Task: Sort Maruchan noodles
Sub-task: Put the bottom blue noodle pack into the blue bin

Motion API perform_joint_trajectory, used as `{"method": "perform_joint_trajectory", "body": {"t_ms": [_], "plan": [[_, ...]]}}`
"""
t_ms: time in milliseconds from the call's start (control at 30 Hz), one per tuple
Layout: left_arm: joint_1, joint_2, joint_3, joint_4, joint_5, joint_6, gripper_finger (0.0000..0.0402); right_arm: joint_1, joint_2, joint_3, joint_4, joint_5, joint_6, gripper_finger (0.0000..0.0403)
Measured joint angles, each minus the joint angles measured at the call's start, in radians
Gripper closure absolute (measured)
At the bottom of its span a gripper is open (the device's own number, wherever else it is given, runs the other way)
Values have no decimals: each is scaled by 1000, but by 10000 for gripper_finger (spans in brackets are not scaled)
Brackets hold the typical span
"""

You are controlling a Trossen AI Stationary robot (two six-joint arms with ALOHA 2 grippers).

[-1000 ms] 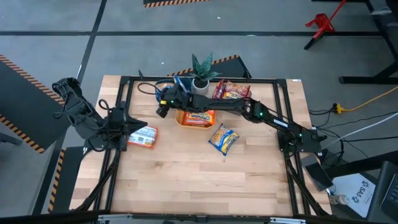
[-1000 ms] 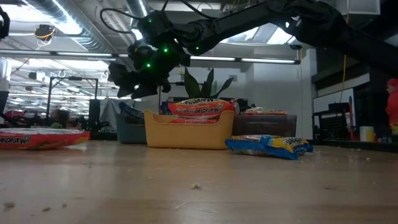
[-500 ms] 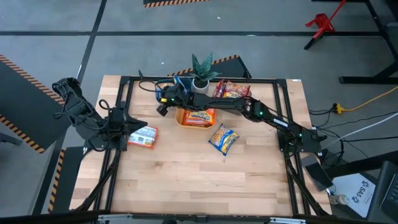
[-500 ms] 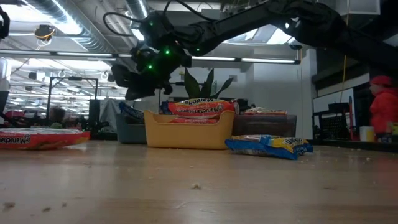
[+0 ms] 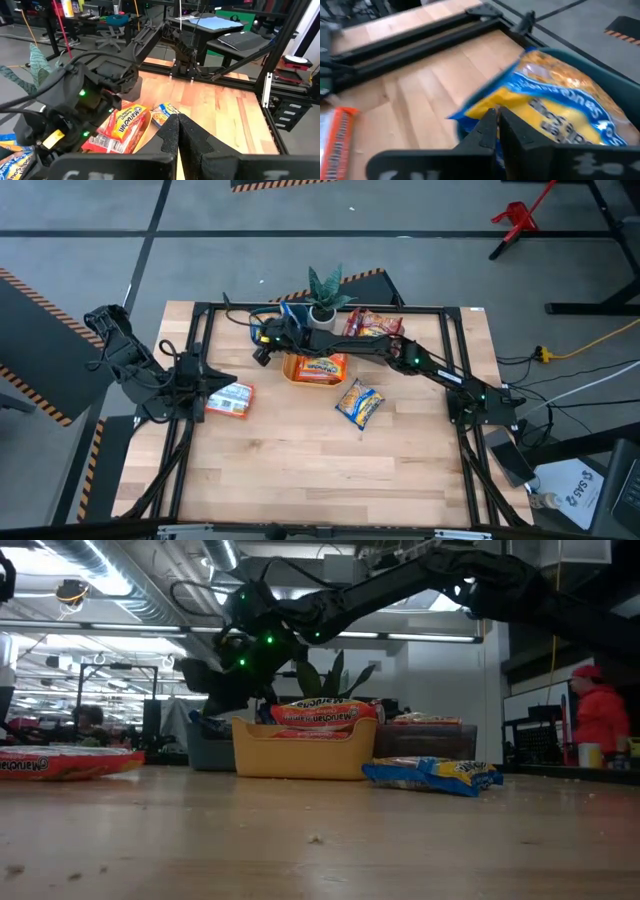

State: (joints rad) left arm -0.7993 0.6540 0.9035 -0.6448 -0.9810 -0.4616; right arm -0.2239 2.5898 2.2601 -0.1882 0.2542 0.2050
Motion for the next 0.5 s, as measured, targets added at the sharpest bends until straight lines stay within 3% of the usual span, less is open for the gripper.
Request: {"method": "perform_joint_trajectory", "body": {"t_ms": [500], "plan": [[0, 0, 0, -1, 2, -7, 401, -32, 2, -1, -100, -20, 74, 402]]}}
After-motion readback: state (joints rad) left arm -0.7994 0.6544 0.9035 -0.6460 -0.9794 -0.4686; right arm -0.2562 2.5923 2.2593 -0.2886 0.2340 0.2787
